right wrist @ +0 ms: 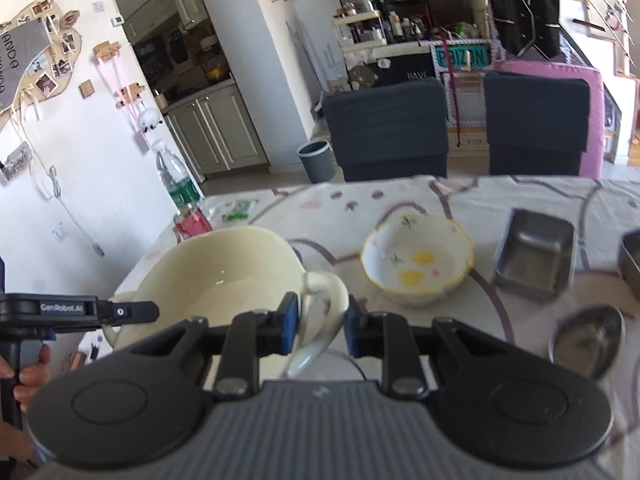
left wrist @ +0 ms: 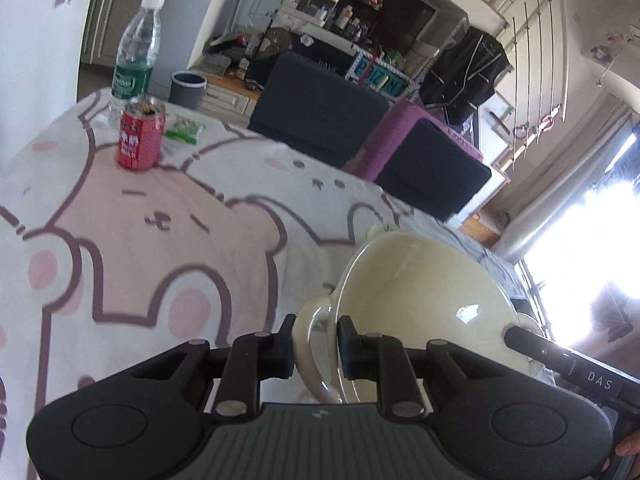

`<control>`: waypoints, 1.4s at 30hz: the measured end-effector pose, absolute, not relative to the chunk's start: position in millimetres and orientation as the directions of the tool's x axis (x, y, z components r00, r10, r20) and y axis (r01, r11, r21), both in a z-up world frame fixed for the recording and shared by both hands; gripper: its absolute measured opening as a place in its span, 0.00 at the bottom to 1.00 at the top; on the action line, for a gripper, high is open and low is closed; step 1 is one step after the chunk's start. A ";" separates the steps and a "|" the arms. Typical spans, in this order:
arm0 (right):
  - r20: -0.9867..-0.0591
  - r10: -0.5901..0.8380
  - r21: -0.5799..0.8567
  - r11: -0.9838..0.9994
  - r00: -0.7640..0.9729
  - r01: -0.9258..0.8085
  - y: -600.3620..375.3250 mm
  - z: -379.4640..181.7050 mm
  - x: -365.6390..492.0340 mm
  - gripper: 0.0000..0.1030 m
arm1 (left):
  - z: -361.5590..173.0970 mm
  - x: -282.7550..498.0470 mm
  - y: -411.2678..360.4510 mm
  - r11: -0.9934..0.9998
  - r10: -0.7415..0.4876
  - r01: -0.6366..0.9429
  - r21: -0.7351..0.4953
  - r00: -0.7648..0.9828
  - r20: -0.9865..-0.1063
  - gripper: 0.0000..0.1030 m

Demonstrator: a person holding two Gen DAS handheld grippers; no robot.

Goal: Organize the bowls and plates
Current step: 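Lift the cream bowl with both grippers and carry it over the white plate, then lower the cream bowl onto the white plate with both grippers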

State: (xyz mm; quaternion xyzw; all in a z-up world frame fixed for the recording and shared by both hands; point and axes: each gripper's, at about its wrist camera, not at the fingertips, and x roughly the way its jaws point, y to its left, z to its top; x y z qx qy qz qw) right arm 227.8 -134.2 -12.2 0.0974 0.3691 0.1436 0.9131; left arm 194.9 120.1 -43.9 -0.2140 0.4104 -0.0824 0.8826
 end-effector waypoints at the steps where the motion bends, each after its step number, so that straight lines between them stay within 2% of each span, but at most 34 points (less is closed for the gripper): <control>1: -0.657 0.328 0.282 0.942 0.679 -0.183 -134.7 -15.3 225.2 0.27 | -48.3 192.9 117.9 0.895 -0.327 -0.028 -0.445 0.636 -0.699 0.22; 6: -0.699 0.317 0.295 0.944 0.641 -0.145 -141.7 -34.1 210.6 0.27 | -67.3 184.3 108.3 0.905 -0.347 0.014 -0.426 0.605 -0.716 0.22; 11: -0.703 0.285 0.242 0.957 0.651 -0.158 -136.3 -41.5 200.6 0.27 | -87.9 177.1 105.8 0.903 -0.370 0.049 -0.428 0.596 -0.713 0.26; 23: -0.738 0.280 0.194 0.959 0.613 -0.205 -118.5 -57.9 204.9 0.27 | -114.4 178.3 118.5 0.913 -0.351 0.040 -0.406 0.585 -0.731 0.29; 31: -0.751 0.271 0.151 0.958 0.603 -0.243 -106.4 -60.8 209.2 0.24 | -134.8 183.9 111.4 0.941 -0.318 0.081 -0.328 0.541 -0.779 0.34; 35: -0.755 0.262 0.123 0.957 0.601 -0.263 -101.1 -63.3 209.6 0.23 | -137.5 182.2 103.9 0.954 -0.296 0.124 -0.274 0.539 -0.788 0.28; 42: -0.759 0.259 0.118 0.957 0.597 -0.265 -98.5 -64.2 211.2 0.23 | -133.0 185.2 105.2 0.953 -0.294 0.107 -0.283 0.558 -0.776 0.27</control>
